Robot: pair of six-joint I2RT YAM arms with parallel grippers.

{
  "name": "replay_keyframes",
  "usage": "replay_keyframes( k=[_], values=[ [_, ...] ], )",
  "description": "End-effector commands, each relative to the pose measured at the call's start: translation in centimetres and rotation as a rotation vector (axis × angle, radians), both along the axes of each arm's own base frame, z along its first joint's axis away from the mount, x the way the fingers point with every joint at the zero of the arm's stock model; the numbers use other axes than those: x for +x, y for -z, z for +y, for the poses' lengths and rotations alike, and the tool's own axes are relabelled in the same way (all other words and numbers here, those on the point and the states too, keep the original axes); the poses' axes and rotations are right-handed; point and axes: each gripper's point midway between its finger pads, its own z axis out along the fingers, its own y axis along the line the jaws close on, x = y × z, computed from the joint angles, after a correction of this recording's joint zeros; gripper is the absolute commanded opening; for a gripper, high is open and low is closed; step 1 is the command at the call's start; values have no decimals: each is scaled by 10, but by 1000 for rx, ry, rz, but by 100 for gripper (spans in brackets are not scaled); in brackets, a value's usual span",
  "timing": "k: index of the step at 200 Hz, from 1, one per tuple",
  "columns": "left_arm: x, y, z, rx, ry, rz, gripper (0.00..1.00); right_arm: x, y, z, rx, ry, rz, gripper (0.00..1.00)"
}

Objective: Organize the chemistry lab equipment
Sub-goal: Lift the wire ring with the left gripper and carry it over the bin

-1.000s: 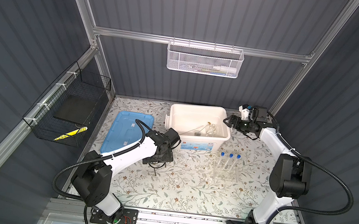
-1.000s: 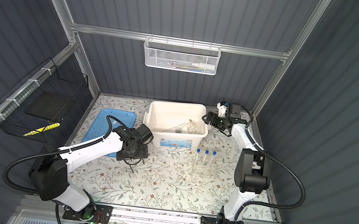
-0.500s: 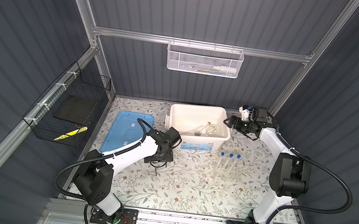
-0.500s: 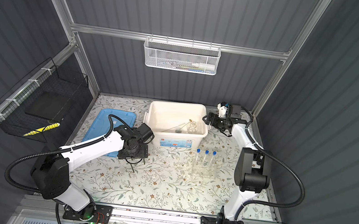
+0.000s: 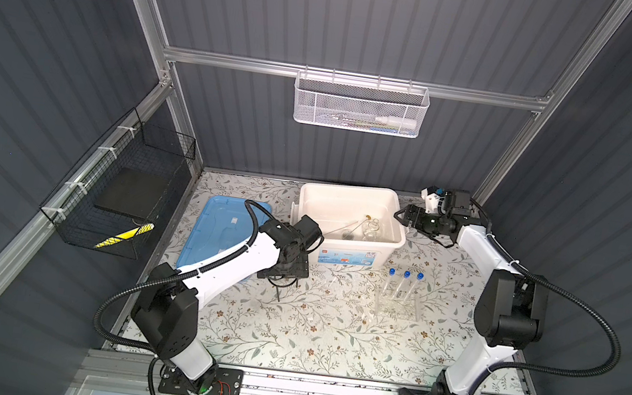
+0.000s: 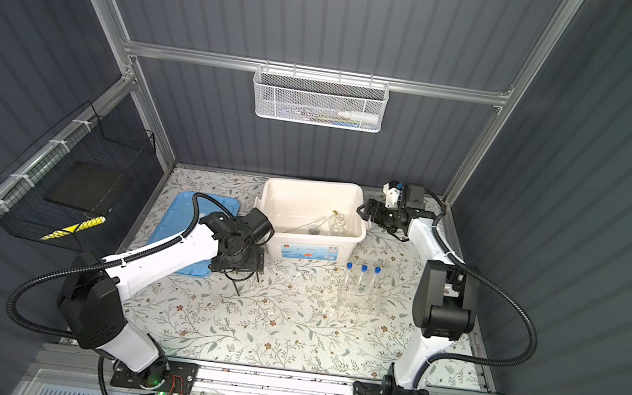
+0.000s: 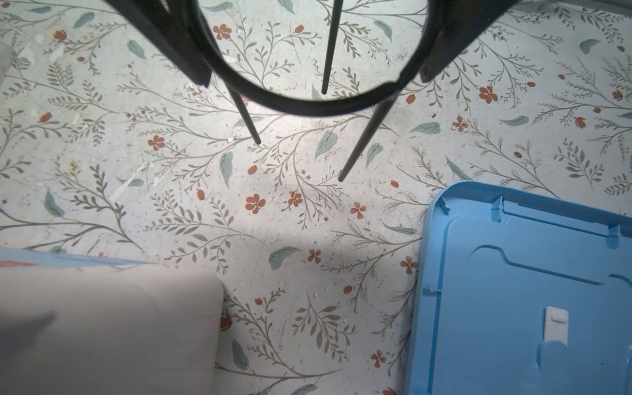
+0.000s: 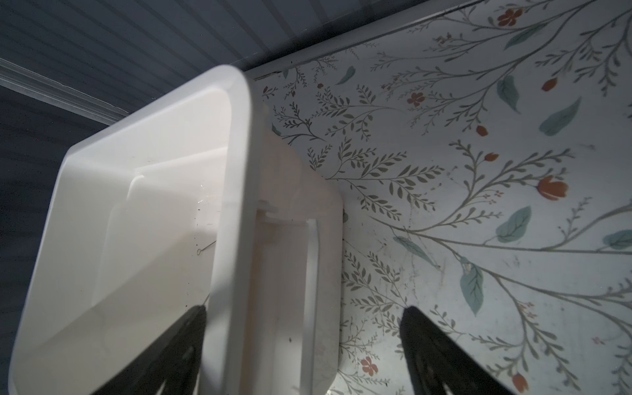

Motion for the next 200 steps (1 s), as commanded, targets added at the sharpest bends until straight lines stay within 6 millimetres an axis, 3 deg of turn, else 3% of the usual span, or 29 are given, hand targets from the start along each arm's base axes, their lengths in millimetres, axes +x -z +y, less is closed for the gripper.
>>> replay_keyframes(
  k=[1, 20, 25, 97, 143, 174, 200],
  values=[
    [4, -13, 3, 21, 19, -14, 77, -1, 0, -3, -13, 1, 9, 90],
    [5, -21, 3, 28, 38, -12, 76, -1, -1, -3, -14, 2, 6, 90],
    [10, -33, -2, 12, 42, -35, 76, -1, -2, -3, -14, 3, 6, 90],
    [17, -91, -8, 4, 129, -76, 73, 0, -5, -3, -13, 4, 2, 90],
    [24, -139, -7, -35, 135, -187, 72, 1, -8, -3, -7, 3, -4, 90],
    [36, -170, -7, -24, 143, -268, 71, 2, -10, -3, -4, 7, -11, 90],
    [56, -190, -20, -32, 181, -339, 71, 2, -11, -2, 4, 7, -13, 89]
  ],
)
